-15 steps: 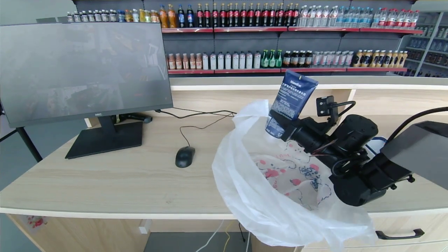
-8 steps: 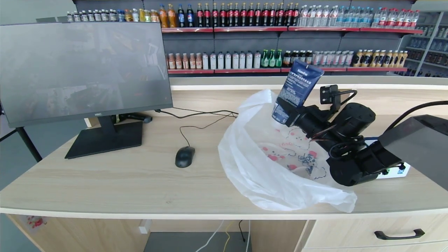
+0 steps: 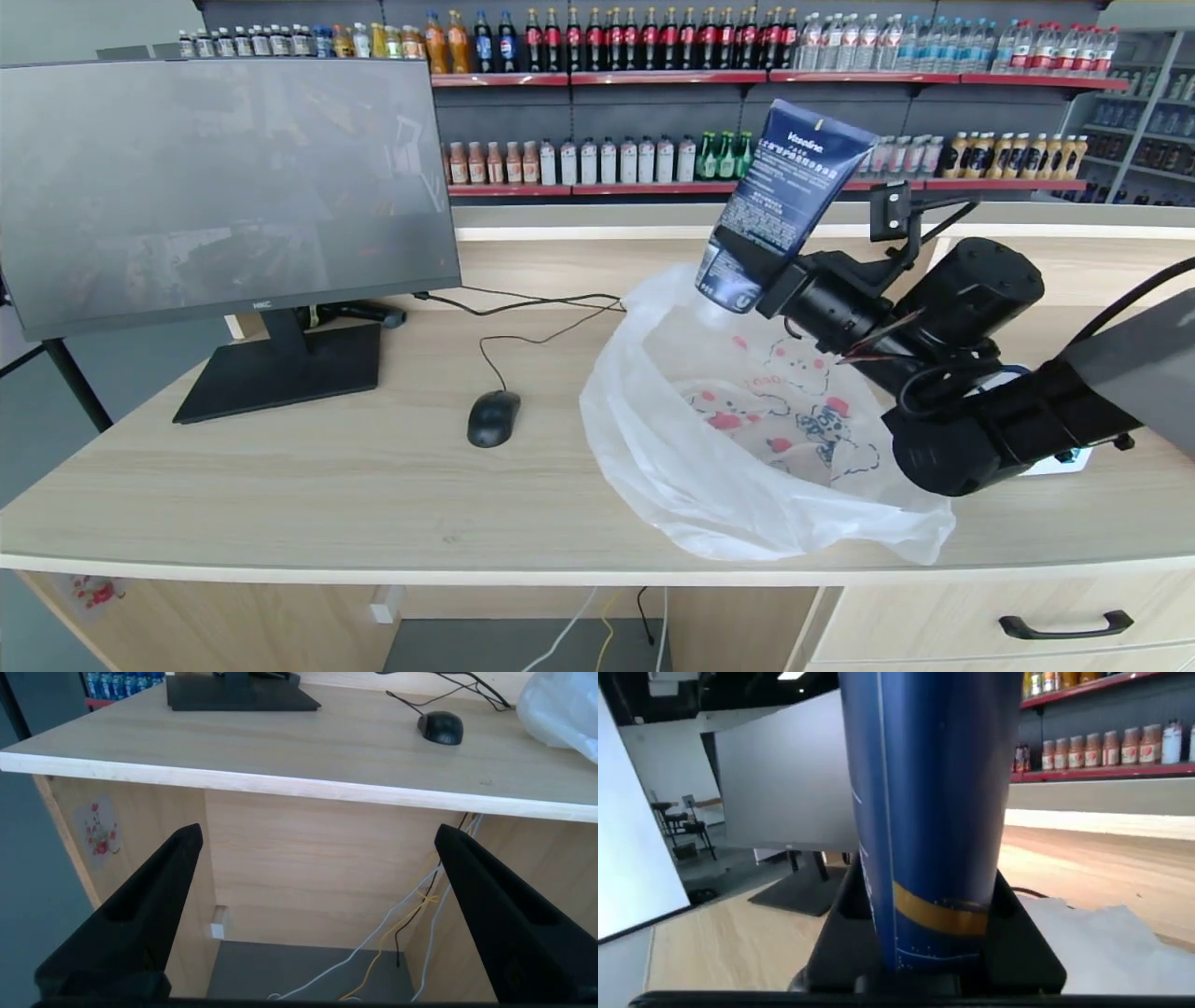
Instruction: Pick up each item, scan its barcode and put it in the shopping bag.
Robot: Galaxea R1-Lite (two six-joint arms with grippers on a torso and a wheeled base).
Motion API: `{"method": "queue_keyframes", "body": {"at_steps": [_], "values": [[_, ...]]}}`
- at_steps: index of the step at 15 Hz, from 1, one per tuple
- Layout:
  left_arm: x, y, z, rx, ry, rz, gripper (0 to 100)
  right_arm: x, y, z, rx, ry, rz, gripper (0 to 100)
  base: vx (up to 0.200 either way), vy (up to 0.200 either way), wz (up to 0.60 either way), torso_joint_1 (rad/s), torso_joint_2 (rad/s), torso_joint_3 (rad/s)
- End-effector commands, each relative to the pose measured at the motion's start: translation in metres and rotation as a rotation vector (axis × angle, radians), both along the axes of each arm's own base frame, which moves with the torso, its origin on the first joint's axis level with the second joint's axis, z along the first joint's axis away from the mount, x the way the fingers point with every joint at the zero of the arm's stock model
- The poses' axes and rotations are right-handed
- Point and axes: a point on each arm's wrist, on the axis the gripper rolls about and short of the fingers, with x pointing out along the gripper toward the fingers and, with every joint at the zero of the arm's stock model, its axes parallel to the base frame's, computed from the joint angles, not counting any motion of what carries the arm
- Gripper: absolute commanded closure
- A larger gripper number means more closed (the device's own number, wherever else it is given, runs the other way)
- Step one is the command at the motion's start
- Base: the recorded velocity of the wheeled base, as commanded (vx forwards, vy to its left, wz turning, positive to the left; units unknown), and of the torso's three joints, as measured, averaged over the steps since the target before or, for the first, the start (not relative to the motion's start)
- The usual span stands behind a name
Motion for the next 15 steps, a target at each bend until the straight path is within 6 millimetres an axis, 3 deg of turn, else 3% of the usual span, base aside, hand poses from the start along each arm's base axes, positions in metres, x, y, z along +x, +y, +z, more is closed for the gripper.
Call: {"method": "queue_keyframes", "body": {"at_steps": [1,3,4,8,12,15], "values": [[0.000,0.000,0.000,0.001,-0.001,-0.001,0,-0.024,-0.009,0.021,0.103,0.025,0.057,100,0.000,0.000,0.00,0.000,0.00,0.000],[0.000,0.000,0.000,-0.001,-0.001,-0.001,0,-0.035,-0.011,-0.003,0.186,0.221,0.129,100,0.000,0.000,0.00,0.000,0.00,0.000],[0.000,0.000,0.000,-0.001,0.000,-0.001,0,-0.037,-0.015,-0.025,0.261,0.410,0.179,100,0.000,0.000,0.00,0.000,0.00,0.000],[0.000,0.000,0.000,0.004,0.000,-0.001,0,-0.031,-0.016,-0.040,0.308,0.532,0.230,100,0.000,0.000,0.00,0.000,0.00,0.000],[0.000,0.000,0.000,0.004,0.000,-0.001,0,-0.029,-0.015,-0.072,0.287,0.637,0.213,100,0.000,0.000,0.00,0.000,0.00,0.000],[0.000,0.000,0.000,0.004,0.000,-0.001,0,-0.034,-0.017,-0.075,0.281,0.657,0.209,100,0.000,0.000,0.00,0.000,0.00,0.000]]}}
